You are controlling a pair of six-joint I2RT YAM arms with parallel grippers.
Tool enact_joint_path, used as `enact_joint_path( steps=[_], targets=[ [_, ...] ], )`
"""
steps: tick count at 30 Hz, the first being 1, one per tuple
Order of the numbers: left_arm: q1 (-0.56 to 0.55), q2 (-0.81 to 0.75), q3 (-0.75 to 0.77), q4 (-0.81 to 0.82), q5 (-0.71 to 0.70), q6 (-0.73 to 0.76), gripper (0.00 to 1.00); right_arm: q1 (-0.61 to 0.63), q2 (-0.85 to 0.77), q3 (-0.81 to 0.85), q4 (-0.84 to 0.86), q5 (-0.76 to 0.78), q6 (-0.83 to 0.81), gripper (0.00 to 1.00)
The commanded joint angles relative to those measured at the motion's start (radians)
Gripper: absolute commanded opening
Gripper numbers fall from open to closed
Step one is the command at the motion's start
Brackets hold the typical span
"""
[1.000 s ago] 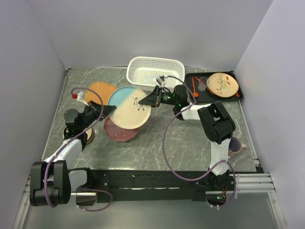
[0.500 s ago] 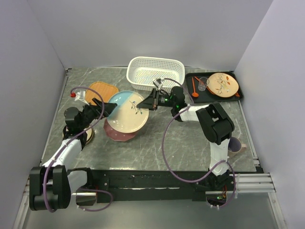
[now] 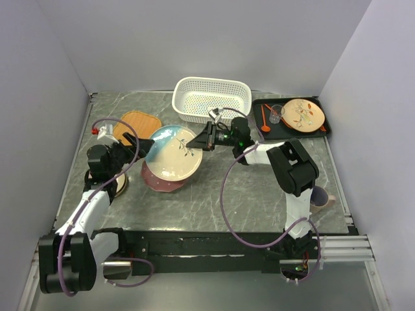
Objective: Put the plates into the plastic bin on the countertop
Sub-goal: Place the plate in the plastic bin.
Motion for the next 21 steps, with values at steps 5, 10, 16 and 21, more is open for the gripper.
enact_joint_path(
  steps=[5,10,16,21],
  targets=[
    [-0.003,-0.046,0.03,0.007,-0.007,0.04,0.99,-0.044,-0.087,0.172,-0.324,0.126,-0.225,0.0],
    [-0.003,-0.057,0.024,0.013,0.005,0.051,0.99,-0.076,-0.061,0.263,-0.403,0.16,-0.256,0.0],
    [-0.003,-0.043,0.018,0.03,0.028,0.062,0.99,-0.129,-0.016,0.347,-0.44,0.174,-0.238,0.0],
    [-0.003,-0.016,0.014,0.059,0.066,0.051,0.99,-0.162,0.033,0.445,-0.477,0.18,-0.235,0.0]
  ],
)
